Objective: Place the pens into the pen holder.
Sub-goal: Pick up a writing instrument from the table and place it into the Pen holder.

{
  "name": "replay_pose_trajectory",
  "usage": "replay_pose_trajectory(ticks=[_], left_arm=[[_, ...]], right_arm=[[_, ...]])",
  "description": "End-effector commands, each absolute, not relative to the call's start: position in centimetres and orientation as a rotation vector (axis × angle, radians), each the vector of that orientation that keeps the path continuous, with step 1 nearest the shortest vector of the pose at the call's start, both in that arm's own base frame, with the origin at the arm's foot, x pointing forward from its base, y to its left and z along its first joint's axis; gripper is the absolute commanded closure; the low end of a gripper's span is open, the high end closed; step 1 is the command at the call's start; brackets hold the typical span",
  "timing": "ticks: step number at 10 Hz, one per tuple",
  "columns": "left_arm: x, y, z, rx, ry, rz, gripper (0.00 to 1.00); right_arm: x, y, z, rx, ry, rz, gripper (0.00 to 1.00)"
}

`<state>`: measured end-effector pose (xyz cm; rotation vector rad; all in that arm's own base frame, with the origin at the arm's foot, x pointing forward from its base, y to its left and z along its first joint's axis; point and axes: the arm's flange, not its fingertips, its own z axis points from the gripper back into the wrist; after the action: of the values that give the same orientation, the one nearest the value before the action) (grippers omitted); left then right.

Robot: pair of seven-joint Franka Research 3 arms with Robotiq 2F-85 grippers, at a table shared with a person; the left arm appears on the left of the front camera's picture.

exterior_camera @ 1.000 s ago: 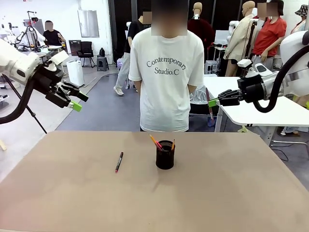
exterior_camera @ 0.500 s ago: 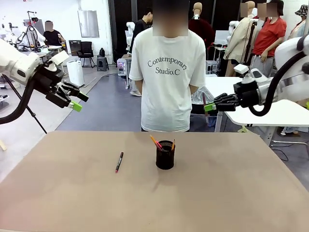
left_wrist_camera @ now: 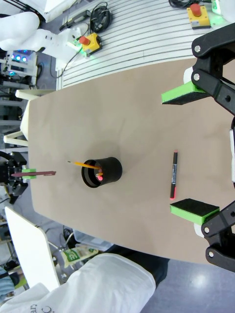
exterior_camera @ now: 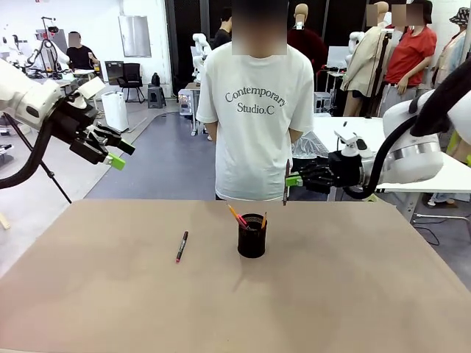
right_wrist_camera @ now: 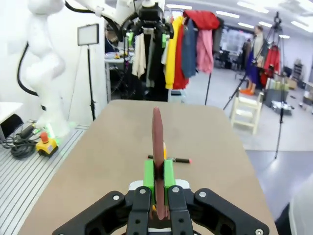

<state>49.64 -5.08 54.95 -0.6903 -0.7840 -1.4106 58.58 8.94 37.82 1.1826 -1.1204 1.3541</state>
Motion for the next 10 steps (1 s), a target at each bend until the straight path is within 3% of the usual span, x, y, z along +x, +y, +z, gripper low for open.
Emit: replay_pose_trajectory(ticks=[1,5,10], left_arm=[[49.5,-4.9,55.0,-0.699,-0.78,-1.41,0.0],[49.5,-4.9,55.0,-0.699,-0.78,-1.41,0.0],[49.5,-4.9,55.0,-0.699,-0.78,-1.41,0.0]], right_arm=[[60.9,9.9,37.5,1.227,-1.209,1.338,1.0],[61.8,11.5,37.6,1.294,-1.254,1.257,1.0],[61.2,11.7,35.8,1.275,-1.185,1.27,1.0]])
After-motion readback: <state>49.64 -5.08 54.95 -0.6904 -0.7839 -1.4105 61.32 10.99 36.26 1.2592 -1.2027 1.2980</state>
